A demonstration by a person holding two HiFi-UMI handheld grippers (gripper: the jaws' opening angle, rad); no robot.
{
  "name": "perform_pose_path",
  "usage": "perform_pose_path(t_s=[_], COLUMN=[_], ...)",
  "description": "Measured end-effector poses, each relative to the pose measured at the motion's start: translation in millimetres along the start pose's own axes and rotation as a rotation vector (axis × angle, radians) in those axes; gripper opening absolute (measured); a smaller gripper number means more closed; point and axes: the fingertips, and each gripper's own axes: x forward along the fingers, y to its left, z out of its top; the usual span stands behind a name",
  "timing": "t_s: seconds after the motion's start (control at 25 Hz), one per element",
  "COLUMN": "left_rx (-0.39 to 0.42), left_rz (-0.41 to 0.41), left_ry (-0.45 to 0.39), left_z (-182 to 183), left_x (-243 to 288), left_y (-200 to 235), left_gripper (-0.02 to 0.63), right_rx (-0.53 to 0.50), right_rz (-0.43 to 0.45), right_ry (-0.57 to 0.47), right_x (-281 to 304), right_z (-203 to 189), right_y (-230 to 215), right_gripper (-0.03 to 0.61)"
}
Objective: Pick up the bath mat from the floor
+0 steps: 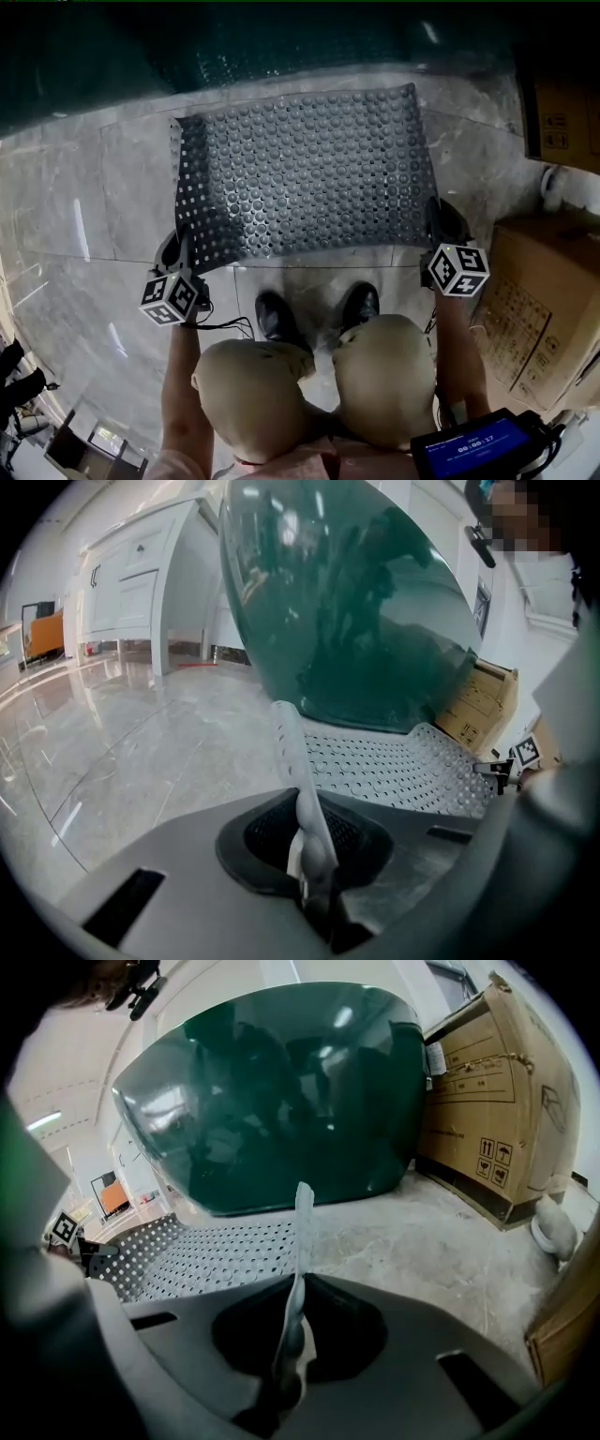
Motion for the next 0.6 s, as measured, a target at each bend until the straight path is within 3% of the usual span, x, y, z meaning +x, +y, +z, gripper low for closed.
perform_pose_path(t_s=[0.6], left_rx=[0.019], left_rz=[-0.074], left_ry=[0.015], left_z=[26.6], left_x=[-9.9], left_y=[-41.2], left_gripper=[0.034], right_rx=[0.017], right_rz=[0.036], right_ry=[-0.023], right_x=[-18.8], right_z=[23.8], right_y=[37.7], right_gripper=[0.026])
